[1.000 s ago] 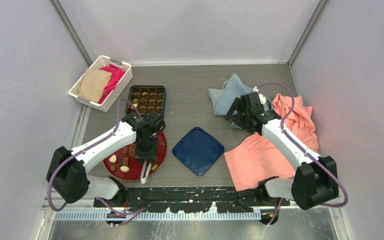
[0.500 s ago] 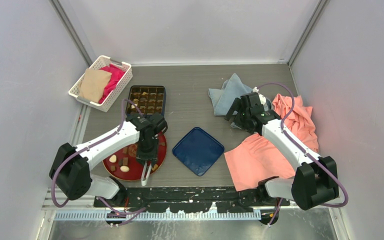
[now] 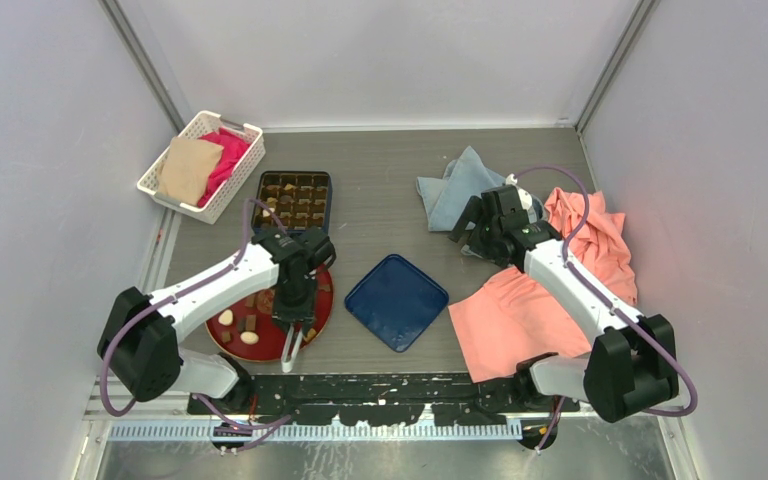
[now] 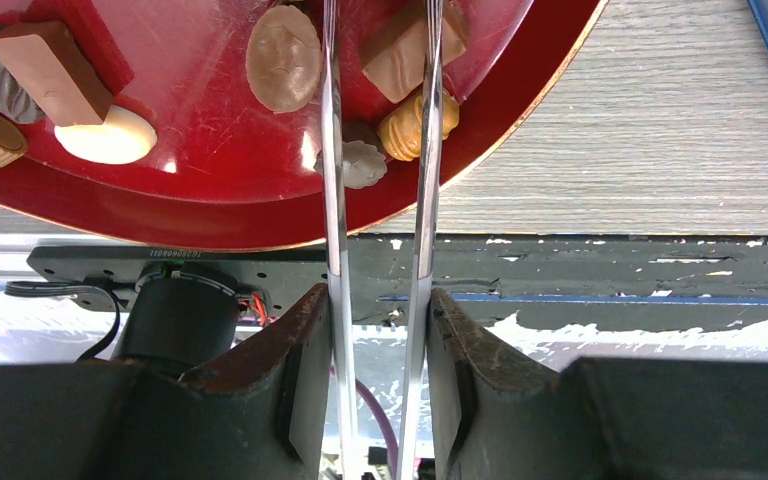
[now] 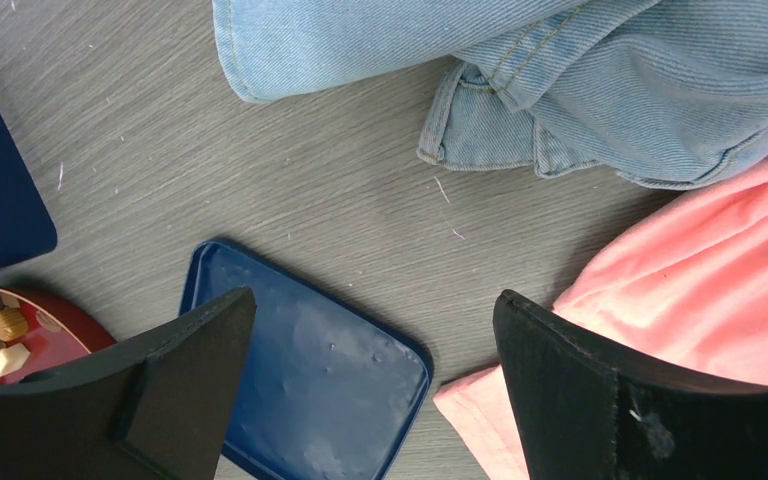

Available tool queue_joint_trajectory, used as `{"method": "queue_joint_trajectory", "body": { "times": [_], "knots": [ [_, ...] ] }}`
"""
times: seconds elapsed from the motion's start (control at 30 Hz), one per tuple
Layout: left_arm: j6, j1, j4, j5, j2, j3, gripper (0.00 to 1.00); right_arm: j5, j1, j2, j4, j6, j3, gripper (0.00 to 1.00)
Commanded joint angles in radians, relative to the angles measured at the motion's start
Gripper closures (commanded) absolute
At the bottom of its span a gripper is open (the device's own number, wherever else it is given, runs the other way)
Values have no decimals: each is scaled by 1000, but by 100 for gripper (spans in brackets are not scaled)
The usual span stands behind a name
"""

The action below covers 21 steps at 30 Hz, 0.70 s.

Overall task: Pack the chocolate
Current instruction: Pick up the fake chocolate from the plate.

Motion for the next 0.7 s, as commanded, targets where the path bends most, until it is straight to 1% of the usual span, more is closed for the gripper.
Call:
{"method": "queue_joint_trajectory", "body": {
  "times": [0.0,0.03,0.07,0.27,0.4,0.53,0.67],
  "knots": [
    [0,-5,-7,-11,-33,45,96,4,6,-38,28,-4,0,6],
    [-2,-5,-7,-15,-38,56,100,4,6,-38,28,-4,0,6],
    [-6,-5,-4,-19,-44,78,100,4,6,-41,28,-5,1,6],
    [-23,-5,19,-29,-74,152,100,8,6,-49,26,-6,-2,6],
    [-5,5,-4,-75,-68,205,100,7,6,-55,25,-6,-5,6],
    [48,72,-21,-102,-52,289,100,7,6,-62,23,-10,-7,6],
    [89,169,24,-58,-44,348,100,11,6,-68,14,-11,-9,6]
  ]
}}
